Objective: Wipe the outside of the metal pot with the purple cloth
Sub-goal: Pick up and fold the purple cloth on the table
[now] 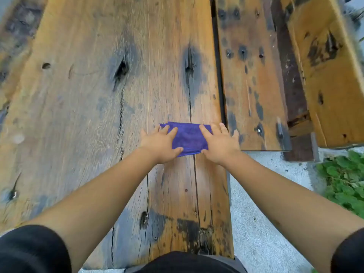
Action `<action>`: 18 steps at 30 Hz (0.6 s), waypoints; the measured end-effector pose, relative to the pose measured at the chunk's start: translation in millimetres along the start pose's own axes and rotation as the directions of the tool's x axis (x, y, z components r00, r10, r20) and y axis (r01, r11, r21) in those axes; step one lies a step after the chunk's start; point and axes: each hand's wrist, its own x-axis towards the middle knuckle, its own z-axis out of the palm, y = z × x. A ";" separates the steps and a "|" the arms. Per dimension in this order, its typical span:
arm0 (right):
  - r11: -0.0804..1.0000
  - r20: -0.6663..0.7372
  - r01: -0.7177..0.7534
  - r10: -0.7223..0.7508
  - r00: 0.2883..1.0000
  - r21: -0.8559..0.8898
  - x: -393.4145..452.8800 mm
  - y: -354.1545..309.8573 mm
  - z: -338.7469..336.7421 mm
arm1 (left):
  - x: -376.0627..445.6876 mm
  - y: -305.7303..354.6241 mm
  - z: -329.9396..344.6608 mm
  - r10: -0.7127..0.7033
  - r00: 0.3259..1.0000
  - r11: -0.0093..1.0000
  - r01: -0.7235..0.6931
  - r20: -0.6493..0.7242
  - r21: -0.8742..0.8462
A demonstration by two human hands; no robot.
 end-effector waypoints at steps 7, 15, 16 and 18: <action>0.996 0.147 0.094 -0.093 0.985 -0.004 35.1 8.2 32.5 | 27.5 2.8 50.4 0.180 0.980 0.978 -0.188 0.084 0.093; 0.992 0.142 0.122 -0.114 0.983 -0.044 33.8 7.8 47.0 | 41.9 -7.2 79.4 0.127 0.990 0.992 -0.127 0.054 -0.005; 0.992 0.142 0.124 -0.118 0.983 -0.033 32.2 3.4 45.4 | 45.6 -8.4 78.4 0.103 0.993 0.994 -0.101 0.062 -0.033; 0.990 0.169 0.140 -0.142 0.975 0.024 30.4 -5.6 39.1 | 54.7 -10.9 75.4 0.063 0.995 0.994 -0.056 0.071 -0.092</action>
